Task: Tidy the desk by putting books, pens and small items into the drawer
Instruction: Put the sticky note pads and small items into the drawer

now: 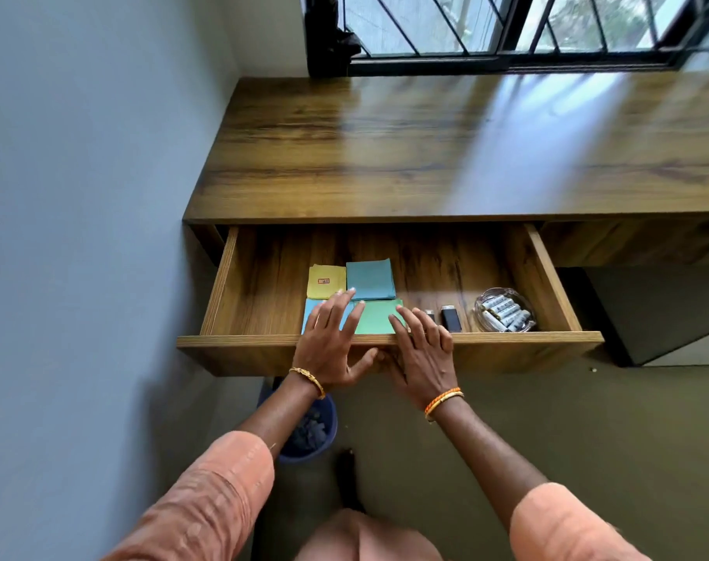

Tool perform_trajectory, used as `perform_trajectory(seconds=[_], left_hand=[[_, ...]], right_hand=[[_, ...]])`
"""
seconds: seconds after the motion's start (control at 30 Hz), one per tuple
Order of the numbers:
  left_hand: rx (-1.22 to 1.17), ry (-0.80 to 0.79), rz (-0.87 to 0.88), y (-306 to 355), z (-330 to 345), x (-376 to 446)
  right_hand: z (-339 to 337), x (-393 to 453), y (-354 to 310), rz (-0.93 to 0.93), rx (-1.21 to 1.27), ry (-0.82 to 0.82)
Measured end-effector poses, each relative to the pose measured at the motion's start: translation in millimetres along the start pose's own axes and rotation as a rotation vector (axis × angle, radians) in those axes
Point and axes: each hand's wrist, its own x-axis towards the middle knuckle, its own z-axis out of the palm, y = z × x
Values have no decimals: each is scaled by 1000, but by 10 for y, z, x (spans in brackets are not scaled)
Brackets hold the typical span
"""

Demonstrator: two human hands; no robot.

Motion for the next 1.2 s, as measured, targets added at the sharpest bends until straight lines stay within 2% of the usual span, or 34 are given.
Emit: perform_trajectory(seconds=[0.1,0.43,0.63,0.73,0.9,1.07,1.2], left_hand=[[38,-52,68,-125,-3,131],[97,-226,-44,-597,56,1208],[174,-282,-66,-831,137,1806],[141,-210,-64,-879,190,1868],[76,-73,-90,-873,206,1944],[123,38,-78,-901,189,2012],[151,49,-62,-893,90,2044]], right_hand=[[26,159,40,8,1,-59],[202,1297,369,56,91,-28],[349,1912,536,96,41,42],[437,1972,508,129,-24,165],[434,2143,615,47,-18,396],[320,2239,626,61,-40,383],[242,2218,564,142,68,315]])
